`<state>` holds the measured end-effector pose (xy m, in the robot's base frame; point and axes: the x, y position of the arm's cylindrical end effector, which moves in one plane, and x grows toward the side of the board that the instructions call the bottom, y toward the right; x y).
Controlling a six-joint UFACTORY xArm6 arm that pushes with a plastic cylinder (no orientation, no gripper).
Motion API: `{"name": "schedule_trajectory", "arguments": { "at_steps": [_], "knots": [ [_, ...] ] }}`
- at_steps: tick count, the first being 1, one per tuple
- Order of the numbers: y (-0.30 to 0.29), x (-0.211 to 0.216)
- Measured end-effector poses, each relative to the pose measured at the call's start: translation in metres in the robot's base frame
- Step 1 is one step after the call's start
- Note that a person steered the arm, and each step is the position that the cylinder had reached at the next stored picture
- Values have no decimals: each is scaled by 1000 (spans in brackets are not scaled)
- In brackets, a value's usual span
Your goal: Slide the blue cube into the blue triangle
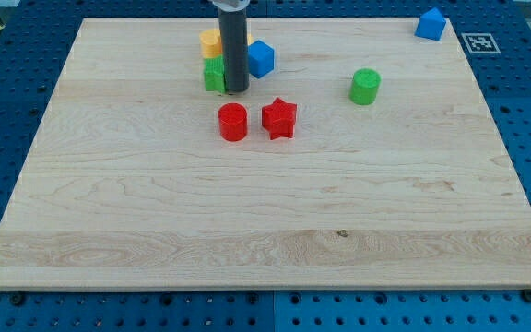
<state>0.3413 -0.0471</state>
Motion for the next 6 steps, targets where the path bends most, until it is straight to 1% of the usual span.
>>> {"name": "schedule_trajectory", "arguments": {
  "at_steps": [2, 3, 4, 5, 6],
  "knots": [
    [8, -2],
    [47, -6],
    [52, -6],
    [24, -13],
    [11, -28]
  ]
}}
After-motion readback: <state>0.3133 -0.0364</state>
